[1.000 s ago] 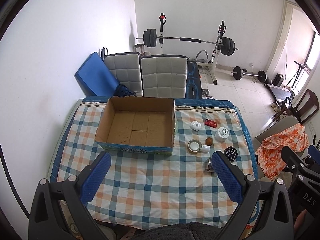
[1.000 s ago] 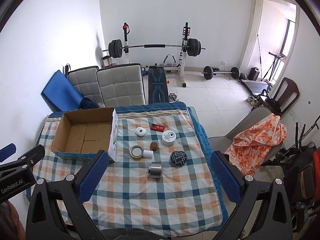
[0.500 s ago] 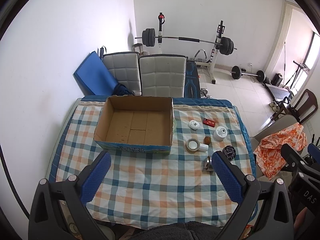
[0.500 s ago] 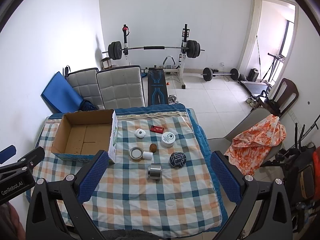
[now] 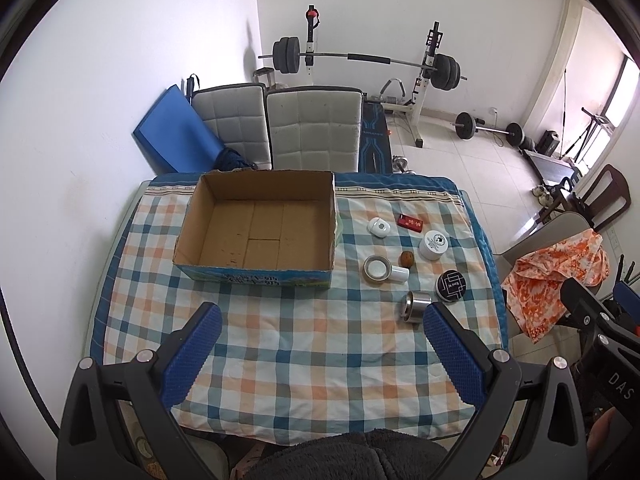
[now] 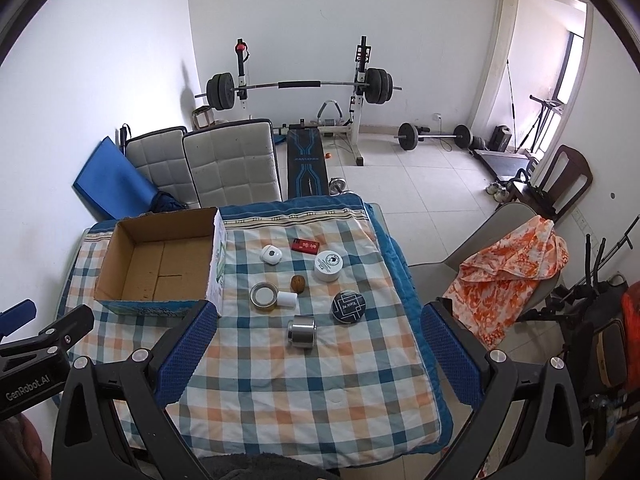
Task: Organize rigid objects
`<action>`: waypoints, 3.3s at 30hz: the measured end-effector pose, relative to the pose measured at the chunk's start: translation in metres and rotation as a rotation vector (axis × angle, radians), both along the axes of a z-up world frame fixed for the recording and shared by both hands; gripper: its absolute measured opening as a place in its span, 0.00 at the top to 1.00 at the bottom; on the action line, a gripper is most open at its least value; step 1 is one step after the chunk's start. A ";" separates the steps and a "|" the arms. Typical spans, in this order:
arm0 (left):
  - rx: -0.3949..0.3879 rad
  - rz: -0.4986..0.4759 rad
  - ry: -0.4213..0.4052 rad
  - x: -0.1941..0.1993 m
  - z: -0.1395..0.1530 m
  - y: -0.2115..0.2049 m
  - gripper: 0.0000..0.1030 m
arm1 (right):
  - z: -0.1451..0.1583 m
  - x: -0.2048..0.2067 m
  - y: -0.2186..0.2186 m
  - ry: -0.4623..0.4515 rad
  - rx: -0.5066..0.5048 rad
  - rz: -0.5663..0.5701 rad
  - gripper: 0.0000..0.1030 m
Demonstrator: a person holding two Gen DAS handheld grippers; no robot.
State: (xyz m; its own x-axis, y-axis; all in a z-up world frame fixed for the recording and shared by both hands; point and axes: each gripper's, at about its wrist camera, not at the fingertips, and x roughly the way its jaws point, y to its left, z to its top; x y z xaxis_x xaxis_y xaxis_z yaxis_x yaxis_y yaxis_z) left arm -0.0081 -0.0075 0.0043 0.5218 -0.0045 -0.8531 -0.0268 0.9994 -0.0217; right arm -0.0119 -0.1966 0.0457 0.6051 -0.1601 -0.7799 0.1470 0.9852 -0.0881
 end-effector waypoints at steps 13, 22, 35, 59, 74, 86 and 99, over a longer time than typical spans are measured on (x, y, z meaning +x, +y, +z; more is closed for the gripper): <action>0.003 -0.002 -0.002 -0.003 -0.004 0.000 0.00 | -0.008 -0.001 -0.004 0.012 0.005 -0.001 0.00; 0.001 -0.006 0.010 -0.003 -0.011 0.001 0.00 | -0.017 0.003 -0.008 0.030 0.012 -0.008 0.00; 0.008 -0.126 0.212 0.082 -0.118 -0.069 0.00 | -0.133 0.075 -0.103 0.268 0.095 -0.151 0.00; 0.123 -0.236 0.620 0.170 -0.352 -0.192 0.01 | -0.361 0.159 -0.209 0.625 0.155 -0.229 0.00; 0.054 -0.272 0.682 0.173 -0.382 -0.187 0.46 | -0.394 0.173 -0.216 0.675 0.198 -0.224 0.00; 0.043 -0.113 0.682 0.193 -0.365 -0.109 0.46 | -0.425 0.231 -0.171 0.716 0.294 -0.146 0.00; 0.050 -0.102 0.710 0.233 -0.429 -0.132 0.45 | -0.449 0.248 -0.157 0.771 0.247 -0.175 0.07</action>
